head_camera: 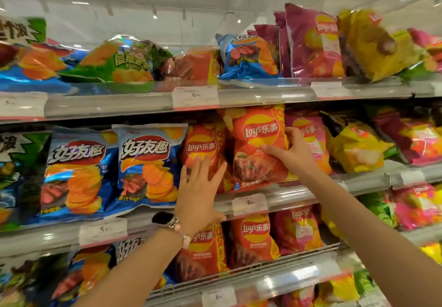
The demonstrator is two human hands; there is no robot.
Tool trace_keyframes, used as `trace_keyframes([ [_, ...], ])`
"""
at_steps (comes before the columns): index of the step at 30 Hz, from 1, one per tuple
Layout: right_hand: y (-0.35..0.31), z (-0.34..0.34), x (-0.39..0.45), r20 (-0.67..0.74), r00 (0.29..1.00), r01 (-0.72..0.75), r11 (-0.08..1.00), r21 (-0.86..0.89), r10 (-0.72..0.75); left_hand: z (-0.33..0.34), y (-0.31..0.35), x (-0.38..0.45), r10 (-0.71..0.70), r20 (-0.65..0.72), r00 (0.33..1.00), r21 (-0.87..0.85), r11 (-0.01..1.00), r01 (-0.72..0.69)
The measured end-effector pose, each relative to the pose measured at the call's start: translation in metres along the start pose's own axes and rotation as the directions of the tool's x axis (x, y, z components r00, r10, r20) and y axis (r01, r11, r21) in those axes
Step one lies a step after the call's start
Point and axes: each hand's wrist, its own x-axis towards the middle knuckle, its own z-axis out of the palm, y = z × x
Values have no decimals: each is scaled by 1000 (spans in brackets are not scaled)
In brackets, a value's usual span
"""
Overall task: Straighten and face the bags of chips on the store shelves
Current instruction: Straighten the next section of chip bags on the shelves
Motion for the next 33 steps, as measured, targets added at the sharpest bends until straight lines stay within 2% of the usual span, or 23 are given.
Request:
trace_keyframes([
  [5, 18, -2, 11, 12, 1000, 17, 996, -92, -16, 9, -6, 16, -88, 94, 992, -35, 995, 92],
  [14, 36, 9, 23, -2, 1000, 22, 989, -147, -23, 12, -8, 18, -25, 109, 994, -35, 999, 29],
  [22, 39, 20, 25, 62, 998, 44, 960, -276, -28, 6, -10, 24, -19, 165, 986, -38, 999, 26],
  [25, 38, 22, 13, -37, 978, 175, 900, -399, -206, 7, -7, 10, -111, 29, 993, 88, 990, 108],
  [28, 40, 26, -4, -63, 885, 349, 748, -564, -461, 10, -2, -9, -292, -104, 951, 82, 950, 301],
  [30, 44, 32, -9, 23, 887, 368, 676, -639, -461, 12, -5, -12, -360, -80, 930, 50, 930, 364],
  [33, 53, 43, -8, 135, 925, 339, 616, -711, -354, 13, -10, -7, -345, -19, 939, 25, 938, 345],
])
